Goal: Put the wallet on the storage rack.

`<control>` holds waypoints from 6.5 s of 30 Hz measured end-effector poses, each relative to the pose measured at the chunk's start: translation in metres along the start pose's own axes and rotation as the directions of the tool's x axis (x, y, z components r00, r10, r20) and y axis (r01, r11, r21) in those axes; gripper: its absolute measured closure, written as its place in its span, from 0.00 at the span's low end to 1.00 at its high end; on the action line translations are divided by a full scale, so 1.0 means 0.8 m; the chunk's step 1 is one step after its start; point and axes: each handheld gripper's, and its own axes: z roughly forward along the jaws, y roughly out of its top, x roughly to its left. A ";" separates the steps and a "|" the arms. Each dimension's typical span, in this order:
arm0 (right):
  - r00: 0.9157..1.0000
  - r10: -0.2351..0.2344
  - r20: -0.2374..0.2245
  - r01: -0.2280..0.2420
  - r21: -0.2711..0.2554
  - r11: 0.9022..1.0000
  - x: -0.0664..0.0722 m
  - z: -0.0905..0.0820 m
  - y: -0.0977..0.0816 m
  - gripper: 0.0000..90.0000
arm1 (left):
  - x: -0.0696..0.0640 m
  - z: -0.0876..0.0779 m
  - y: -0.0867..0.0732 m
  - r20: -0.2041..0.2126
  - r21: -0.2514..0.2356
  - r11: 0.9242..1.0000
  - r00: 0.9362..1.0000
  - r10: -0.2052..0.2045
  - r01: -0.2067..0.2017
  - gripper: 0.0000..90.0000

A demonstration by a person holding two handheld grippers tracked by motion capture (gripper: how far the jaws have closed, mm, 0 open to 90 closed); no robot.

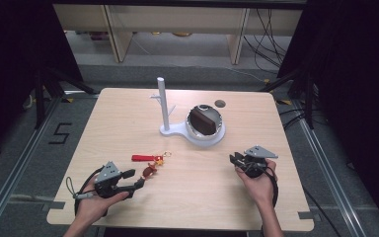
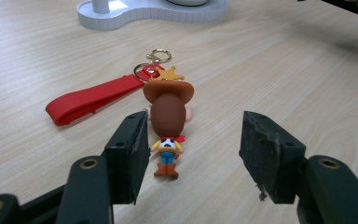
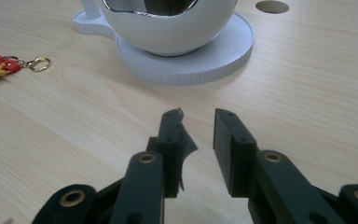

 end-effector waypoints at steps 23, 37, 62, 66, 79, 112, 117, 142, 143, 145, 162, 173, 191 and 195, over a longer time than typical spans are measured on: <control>0.999 0.046 -0.005 -0.046 0.024 0.999 -0.006 -0.004 -0.002 0.75 | 0.010 0.041 0.052 0.001 0.191 0.968 0.986 0.164 -0.161 0.42; 0.997 0.068 -0.040 -0.066 0.048 0.997 -0.002 -0.001 -0.001 0.73 | 0.017 0.071 0.081 0.112 0.503 0.833 0.974 0.199 -0.228 0.45; 0.996 0.081 -0.047 -0.077 0.070 0.995 0.001 0.003 -0.005 0.71 | 0.011 0.097 0.083 0.101 0.620 0.737 0.959 0.264 -0.269 0.62; 0.994 0.102 -0.050 -0.098 0.068 0.993 0.001 0.003 -0.005 0.71 | 0.012 0.093 0.080 0.092 0.597 0.760 0.963 0.252 -0.256 0.62; 0.993 0.113 -0.043 -0.109 0.083 0.991 0.002 0.003 -0.005 0.70 | 0.020 0.059 0.106 -0.012 0.398 0.883 0.961 0.275 -0.248 0.63; 0.992 0.117 -0.056 -0.113 0.067 0.991 0.000 0.007 -0.008 0.68 | 0.056 0.010 0.210 -0.206 0.009 0.979 0.958 0.199 -0.201 0.63; 0.994 0.098 -0.049 -0.095 0.060 0.994 -0.002 0.007 -0.008 0.68 | 0.056 0.009 0.225 -0.219 -0.023 0.980 0.958 0.187 -0.196 0.63; 0.991 0.121 -0.061 -0.117 0.063 0.991 -0.001 0.012 -0.011 0.67 | 0.055 0.010 0.264 -0.235 -0.050 0.980 0.956 0.177 -0.194 0.63; 0.990 0.123 -0.062 -0.119 0.066 0.991 -0.001 0.012 -0.011 0.67 | 0.055 0.011 0.265 -0.235 -0.052 0.980 0.956 0.176 -0.193 0.63; 0.991 0.124 -0.051 -0.120 0.083 0.989 -0.001 0.010 -0.010 0.67 | 0.054 0.012 0.266 -0.236 -0.051 0.980 0.956 0.177 -0.194 0.63; 0.991 0.123 -0.056 -0.118 0.089 0.989 -0.003 0.011 -0.013 0.66 | 0.035 0.029 0.263 -0.206 -0.035 0.971 0.953 0.223 -0.235 0.63; 0.991 0.127 -0.049 -0.122 0.081 0.989 -0.003 0.011 -0.013 0.66 | 0.024 0.031 0.244 -0.184 -0.012 0.971 0.955 0.234 -0.240 0.63; 0.992 0.119 -0.050 -0.115 0.086 0.990 -0.004 0.012 -0.013 0.66 | 0.043 0.017 0.248 -0.223 -0.008 0.981 0.956 0.189 -0.196 0.63; 0.991 0.121 -0.051 -0.117 0.086 0.989 -0.003 0.012 -0.013 0.66 | 0.052 0.015 0.253 -0.234 -0.011 0.983 0.956 0.174 -0.182 0.63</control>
